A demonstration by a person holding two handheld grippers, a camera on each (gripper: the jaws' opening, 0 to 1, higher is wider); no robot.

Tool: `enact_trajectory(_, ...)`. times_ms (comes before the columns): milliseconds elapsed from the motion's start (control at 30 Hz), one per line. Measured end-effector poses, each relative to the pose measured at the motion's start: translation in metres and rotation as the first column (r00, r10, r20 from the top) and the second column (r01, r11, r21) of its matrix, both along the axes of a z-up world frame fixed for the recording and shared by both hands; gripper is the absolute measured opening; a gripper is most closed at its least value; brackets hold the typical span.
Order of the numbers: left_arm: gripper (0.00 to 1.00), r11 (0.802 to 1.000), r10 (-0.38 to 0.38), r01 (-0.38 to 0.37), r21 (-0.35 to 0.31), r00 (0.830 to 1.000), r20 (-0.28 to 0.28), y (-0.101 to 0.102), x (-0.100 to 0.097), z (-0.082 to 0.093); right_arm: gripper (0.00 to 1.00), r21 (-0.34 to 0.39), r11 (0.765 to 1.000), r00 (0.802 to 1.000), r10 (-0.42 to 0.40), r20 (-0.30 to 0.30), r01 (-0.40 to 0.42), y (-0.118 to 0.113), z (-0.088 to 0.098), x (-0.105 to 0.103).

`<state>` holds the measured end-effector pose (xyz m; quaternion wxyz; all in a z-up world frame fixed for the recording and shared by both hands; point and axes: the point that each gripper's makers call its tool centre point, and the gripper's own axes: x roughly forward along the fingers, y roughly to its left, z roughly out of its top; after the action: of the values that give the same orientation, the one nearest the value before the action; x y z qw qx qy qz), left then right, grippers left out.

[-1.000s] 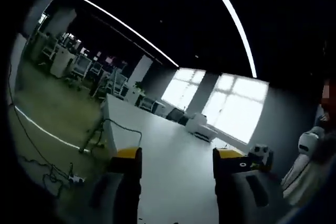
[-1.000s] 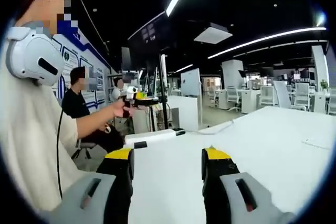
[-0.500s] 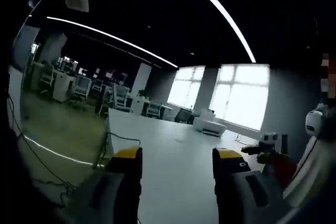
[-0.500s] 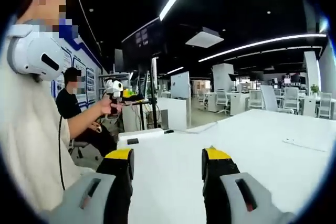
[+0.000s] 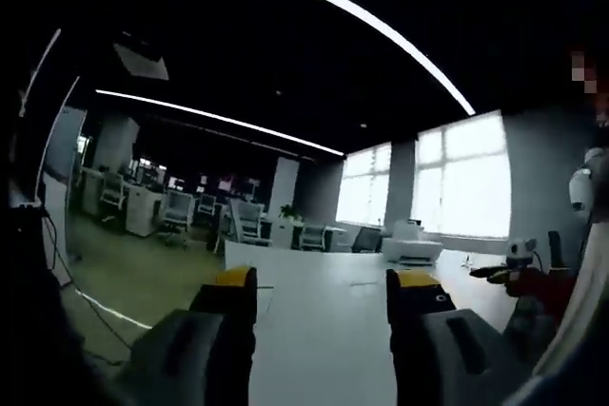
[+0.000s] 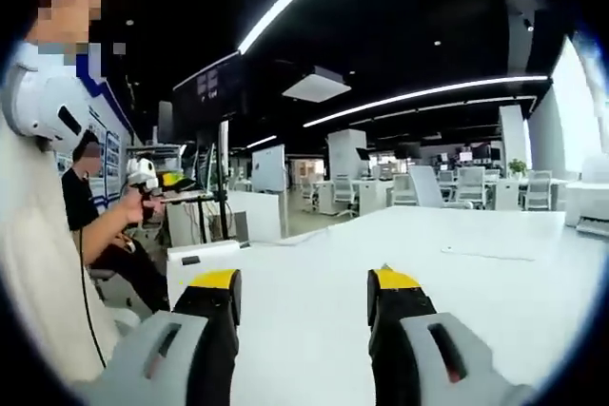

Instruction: Pick up the power strip scattered on the table, fix it on the side mounting bracket of the table, and press the switch

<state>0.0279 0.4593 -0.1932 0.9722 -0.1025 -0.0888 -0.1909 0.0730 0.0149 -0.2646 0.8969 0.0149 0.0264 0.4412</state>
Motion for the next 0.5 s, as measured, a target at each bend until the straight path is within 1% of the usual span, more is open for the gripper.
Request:
enact_trajectory(67, 0.59, 1.0, 0.012, -0.012, -0.028, 1.0, 0.011, -0.003, -0.002, -0.003, 0.5, 0.01, 0.999, 0.999, -0.052, 0.013, 0.052, -0.012, 0.001, 0.002)
enact_trajectory(133, 0.62, 0.999, 0.03, -0.029, -0.03, 0.999, 0.011, -0.004, -0.004, -0.011, 0.5, 0.017, 0.997, 0.997, -0.071, 0.014, 0.07, -0.018, 0.001, 0.001)
enact_trajectory(233, 0.66, 0.996, 0.087, -0.087, 0.007, 0.996, -0.001, -0.003, -0.006, -0.024, 0.49, 0.039, 0.993, 0.994, -0.108, 0.027, 0.107, -0.031, 0.0, 0.0)
enact_trajectory(367, 0.69, 0.995, 0.095, -0.095, 0.019, 0.995, -0.002, -0.013, -0.012, -0.033, 0.49, 0.077, 0.985, 0.987, -0.157, 0.038, 0.154, -0.046, -0.002, -0.001)
enact_trajectory(433, 0.69, 0.993, 0.109, -0.109, 0.046, 0.994, -0.001, -0.015, -0.014, -0.037, 0.49, 0.09, 0.98, 0.983, -0.179, 0.038, 0.175, -0.053, -0.004, -0.001)
enact_trajectory(500, 0.69, 0.991, 0.113, -0.113, 0.07, 0.994, 0.001, -0.018, -0.015, -0.039, 0.49, 0.104, 0.976, 0.98, -0.197, 0.026, 0.193, -0.06, -0.007, -0.002)
